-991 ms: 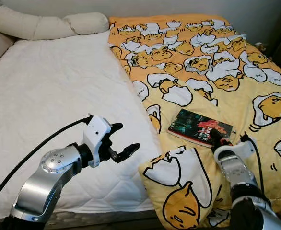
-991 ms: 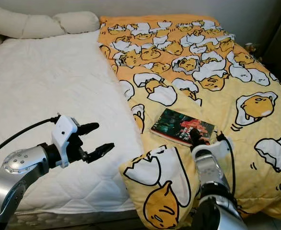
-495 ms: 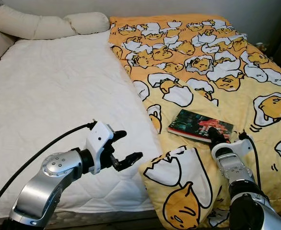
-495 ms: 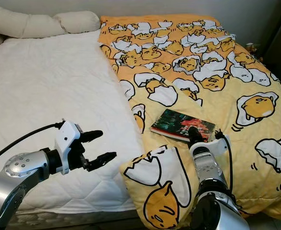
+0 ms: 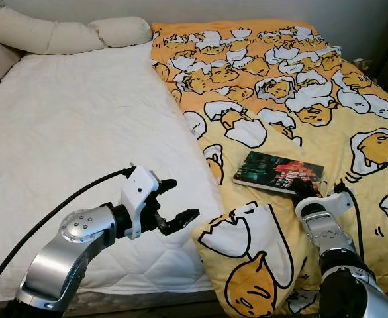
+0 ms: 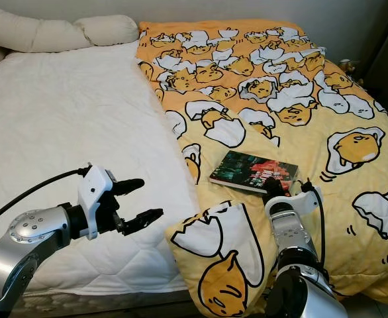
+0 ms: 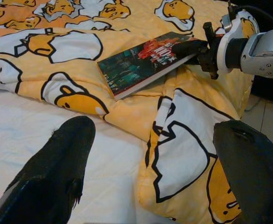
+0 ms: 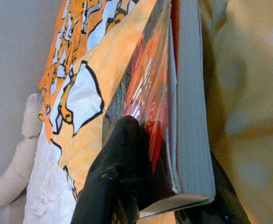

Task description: Clean up the room

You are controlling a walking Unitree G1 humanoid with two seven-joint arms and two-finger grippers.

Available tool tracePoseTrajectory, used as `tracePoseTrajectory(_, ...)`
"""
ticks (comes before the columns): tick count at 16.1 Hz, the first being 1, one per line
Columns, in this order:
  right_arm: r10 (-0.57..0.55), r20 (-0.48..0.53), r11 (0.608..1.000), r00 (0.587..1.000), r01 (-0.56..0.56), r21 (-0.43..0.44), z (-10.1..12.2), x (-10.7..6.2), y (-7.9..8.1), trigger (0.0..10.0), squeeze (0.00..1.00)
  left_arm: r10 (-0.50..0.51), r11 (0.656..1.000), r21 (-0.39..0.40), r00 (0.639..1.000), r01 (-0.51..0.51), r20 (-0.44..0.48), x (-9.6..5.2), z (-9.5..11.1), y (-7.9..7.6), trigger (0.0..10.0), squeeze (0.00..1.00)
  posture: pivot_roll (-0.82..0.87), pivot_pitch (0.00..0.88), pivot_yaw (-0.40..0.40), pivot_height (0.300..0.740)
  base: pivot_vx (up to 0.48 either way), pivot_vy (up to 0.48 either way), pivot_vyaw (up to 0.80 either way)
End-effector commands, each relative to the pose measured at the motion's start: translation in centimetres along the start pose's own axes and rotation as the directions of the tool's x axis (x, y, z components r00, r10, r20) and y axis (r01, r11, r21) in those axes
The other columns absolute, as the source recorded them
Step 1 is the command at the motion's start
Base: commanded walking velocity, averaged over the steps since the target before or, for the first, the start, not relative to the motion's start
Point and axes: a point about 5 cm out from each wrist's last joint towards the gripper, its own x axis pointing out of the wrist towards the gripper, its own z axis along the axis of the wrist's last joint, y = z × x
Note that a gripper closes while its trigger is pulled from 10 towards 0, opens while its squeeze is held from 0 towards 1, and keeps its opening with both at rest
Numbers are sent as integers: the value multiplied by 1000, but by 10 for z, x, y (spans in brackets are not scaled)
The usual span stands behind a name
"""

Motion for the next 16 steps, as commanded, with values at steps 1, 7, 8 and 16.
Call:
tracePoseTrajectory(1, 34, -1, 999, 999, -34, -18, 3, 3, 8, 0, 0, -7, 1000, 0, 1000, 7, -4, 1, 0, 1, 10000, 0, 47, 0, 48, 740, 0, 0, 0)
tracePoseTrajectory(7, 447, -133, 725, 885, -445, -526, 44, 1, 76, 0, 0, -82, 995, 56, 992, 77, 93, 12, 34, 26, 10000, 1000, 47, 0, 29, 740, 0, 0, 0)
tracePoseTrajectory(8, 532, -199, 604, 823, -534, -592, 53, -3, 96, 0, 0, -110, 992, 80, 986, 100, 124, 17, 47, 33, 10000, 1000, 46, 0, 32, 740, 0, 0, 0)
tracePoseTrajectory(16, 531, -832, -267, 161, -900, -345, 41, -71, 189, 0, 0, -299, 944, 196, 941, 266, 161, 35, 105, 63, 10000, 0, 29, 0, 56, 740, 0, 0, 0)
